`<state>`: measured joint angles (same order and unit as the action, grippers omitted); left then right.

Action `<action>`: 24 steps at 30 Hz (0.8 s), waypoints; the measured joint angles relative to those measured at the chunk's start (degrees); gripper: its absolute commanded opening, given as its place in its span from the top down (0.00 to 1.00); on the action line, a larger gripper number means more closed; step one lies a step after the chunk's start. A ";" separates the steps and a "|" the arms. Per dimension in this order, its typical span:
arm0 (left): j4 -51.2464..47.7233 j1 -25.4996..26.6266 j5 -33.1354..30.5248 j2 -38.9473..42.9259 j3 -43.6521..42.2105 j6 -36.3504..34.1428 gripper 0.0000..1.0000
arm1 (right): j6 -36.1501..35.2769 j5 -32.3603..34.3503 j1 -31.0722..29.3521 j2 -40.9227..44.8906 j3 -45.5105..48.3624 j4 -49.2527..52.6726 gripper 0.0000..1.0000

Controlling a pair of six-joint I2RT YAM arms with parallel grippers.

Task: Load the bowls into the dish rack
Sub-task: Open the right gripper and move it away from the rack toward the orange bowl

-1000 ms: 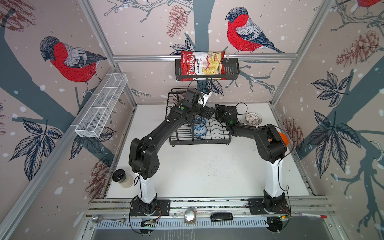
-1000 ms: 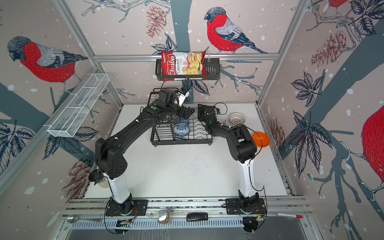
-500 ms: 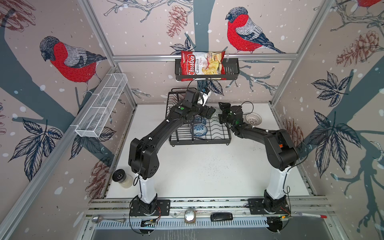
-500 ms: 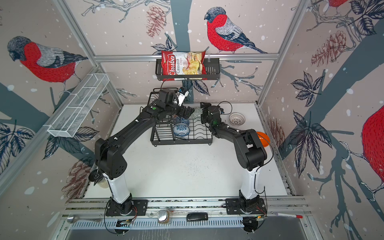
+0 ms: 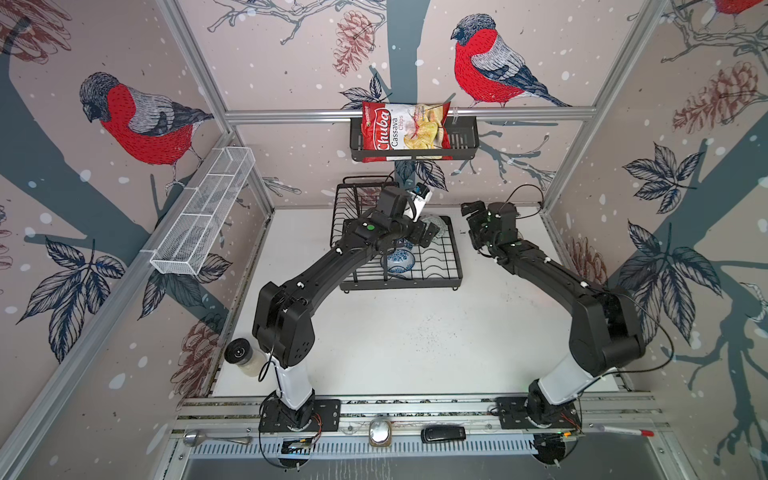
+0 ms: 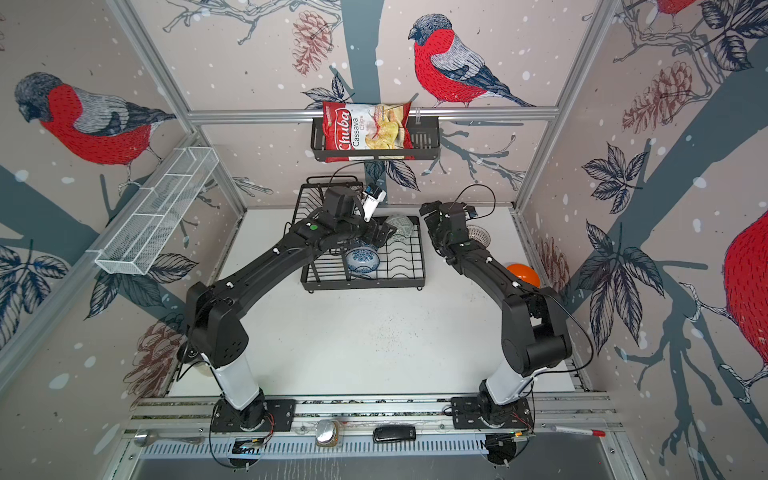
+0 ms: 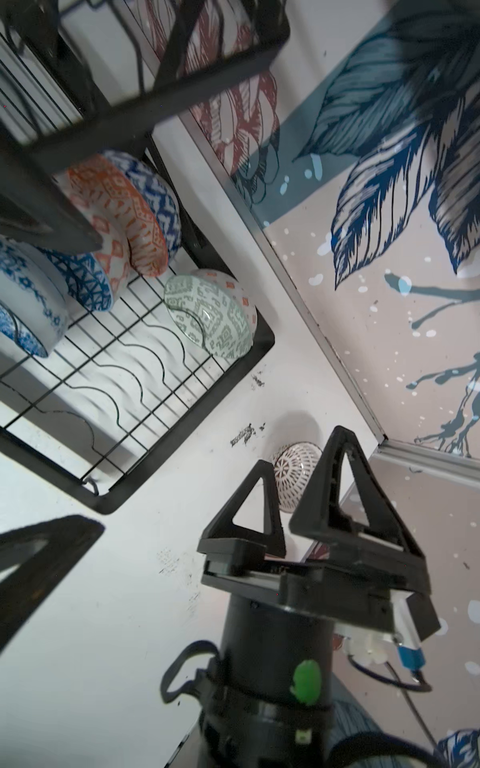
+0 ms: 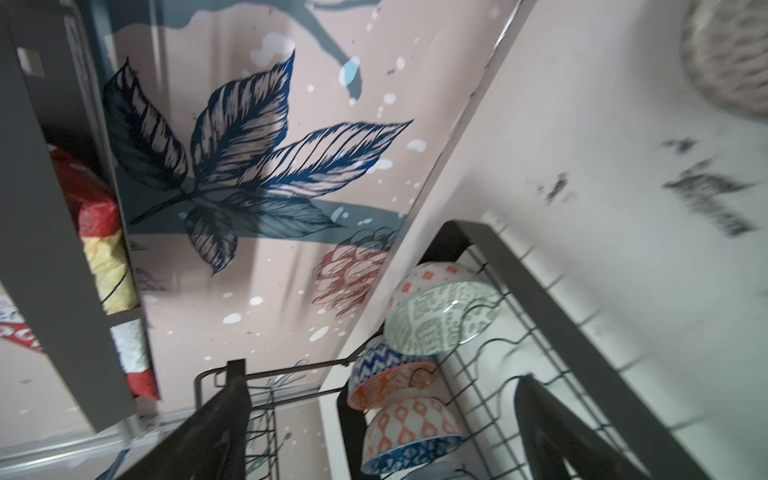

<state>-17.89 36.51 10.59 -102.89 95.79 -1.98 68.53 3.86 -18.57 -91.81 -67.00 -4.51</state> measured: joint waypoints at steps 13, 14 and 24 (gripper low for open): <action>3.02 9.90 -2.49 -0.50 -3.21 -4.42 0.02 | -16.44 15.82 10.62 9.60 9.09 15.76 0.00; 3.48 10.71 -3.54 -0.98 -3.19 -4.52 0.02 | -17.66 16.17 11.32 9.60 9.33 16.65 0.00; 5.14 17.16 -7.82 -6.01 -0.46 -6.95 0.02 | -25.16 19.71 17.11 11.13 11.82 20.02 0.09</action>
<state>-12.75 53.67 2.76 -108.90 95.33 -8.93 43.38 23.57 -1.45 -80.68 -55.18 15.51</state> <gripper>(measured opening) 0.980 0.926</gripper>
